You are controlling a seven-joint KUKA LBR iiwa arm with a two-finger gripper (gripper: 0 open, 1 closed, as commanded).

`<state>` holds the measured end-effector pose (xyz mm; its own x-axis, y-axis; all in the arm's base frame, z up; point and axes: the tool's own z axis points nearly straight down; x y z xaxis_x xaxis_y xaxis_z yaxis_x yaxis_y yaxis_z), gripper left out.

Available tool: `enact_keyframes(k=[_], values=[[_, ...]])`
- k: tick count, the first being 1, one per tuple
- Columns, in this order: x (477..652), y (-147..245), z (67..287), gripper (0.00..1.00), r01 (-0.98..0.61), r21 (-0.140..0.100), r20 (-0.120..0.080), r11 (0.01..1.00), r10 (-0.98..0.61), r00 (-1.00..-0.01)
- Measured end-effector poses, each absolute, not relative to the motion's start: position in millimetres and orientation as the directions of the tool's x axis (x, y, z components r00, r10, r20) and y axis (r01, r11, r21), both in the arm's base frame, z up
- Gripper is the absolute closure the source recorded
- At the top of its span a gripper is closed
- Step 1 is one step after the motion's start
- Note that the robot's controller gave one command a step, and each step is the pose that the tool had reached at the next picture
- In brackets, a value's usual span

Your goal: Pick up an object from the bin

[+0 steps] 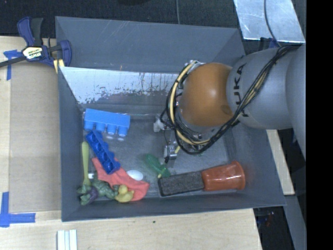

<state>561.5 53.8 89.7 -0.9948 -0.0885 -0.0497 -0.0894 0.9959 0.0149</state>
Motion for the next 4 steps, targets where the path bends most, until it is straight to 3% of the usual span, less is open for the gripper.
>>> enact_keyframes(k=[1,2,3,4], values=[[559.5,38.2,134.6,0.0,-0.239,0.007,-0.055,0.971,-0.238,-0.97],[536.4,12.4,120.0,0.0,-0.166,0.01,-0.055,0.986,-0.165,-0.985],[521.8,-28.8,120.2,1.0,-0.103,0.014,-0.061,0.995,-0.102,-0.993],[521.8,-28.8,120.2,1.0,-0.102,0.014,-0.061,0.995,-0.101,-0.993]])
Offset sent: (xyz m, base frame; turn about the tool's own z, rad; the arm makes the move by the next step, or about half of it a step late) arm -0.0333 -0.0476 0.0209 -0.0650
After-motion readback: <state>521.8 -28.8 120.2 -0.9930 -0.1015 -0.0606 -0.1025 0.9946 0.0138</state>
